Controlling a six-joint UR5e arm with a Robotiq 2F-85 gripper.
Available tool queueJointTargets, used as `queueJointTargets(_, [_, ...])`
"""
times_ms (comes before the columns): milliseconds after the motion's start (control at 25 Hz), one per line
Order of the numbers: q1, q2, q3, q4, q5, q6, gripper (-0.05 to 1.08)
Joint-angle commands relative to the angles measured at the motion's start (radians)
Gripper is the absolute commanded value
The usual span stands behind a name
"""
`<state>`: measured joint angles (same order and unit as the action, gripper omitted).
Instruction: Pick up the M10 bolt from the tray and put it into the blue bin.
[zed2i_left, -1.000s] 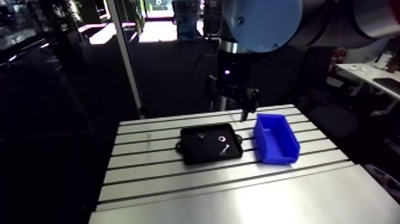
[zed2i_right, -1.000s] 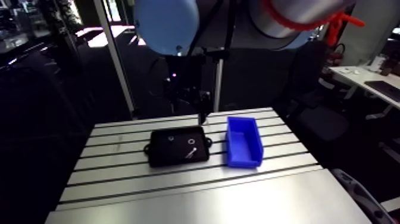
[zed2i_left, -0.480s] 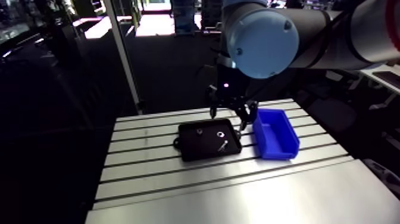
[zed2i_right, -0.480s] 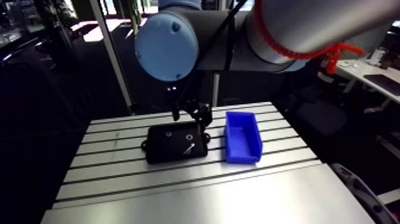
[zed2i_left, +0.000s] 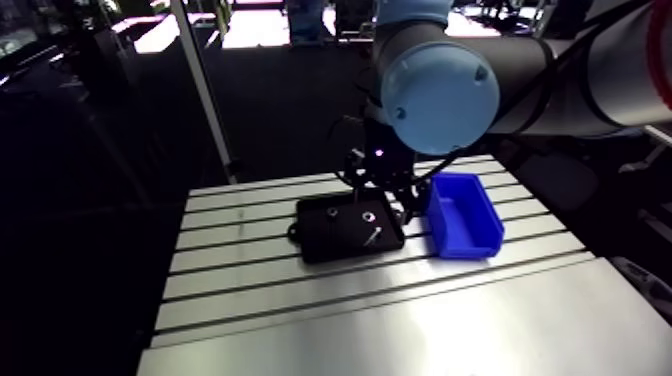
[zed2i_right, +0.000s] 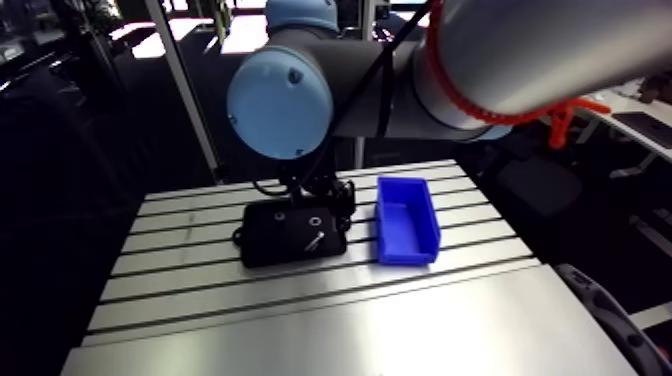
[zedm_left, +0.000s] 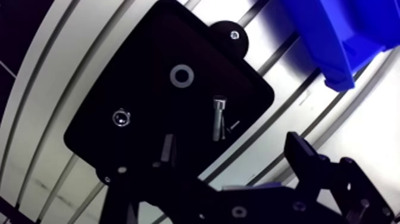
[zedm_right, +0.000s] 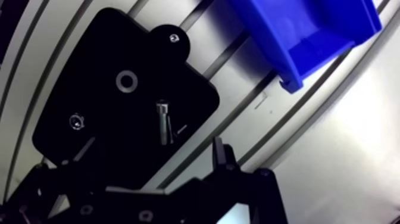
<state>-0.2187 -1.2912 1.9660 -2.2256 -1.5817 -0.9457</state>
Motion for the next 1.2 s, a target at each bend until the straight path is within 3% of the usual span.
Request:
queueJointTargets(40, [-0.001,0.023,0.0,-0.036,0.001,-0.001,0.08])
queueJointTargets(680, [0.001,0.068,-0.005,-0.053,0.004,-0.003,0.31])
queueJointTargets(1200, [0.002,0.094,-0.008,-0.072,0.009,-0.009,0.39])
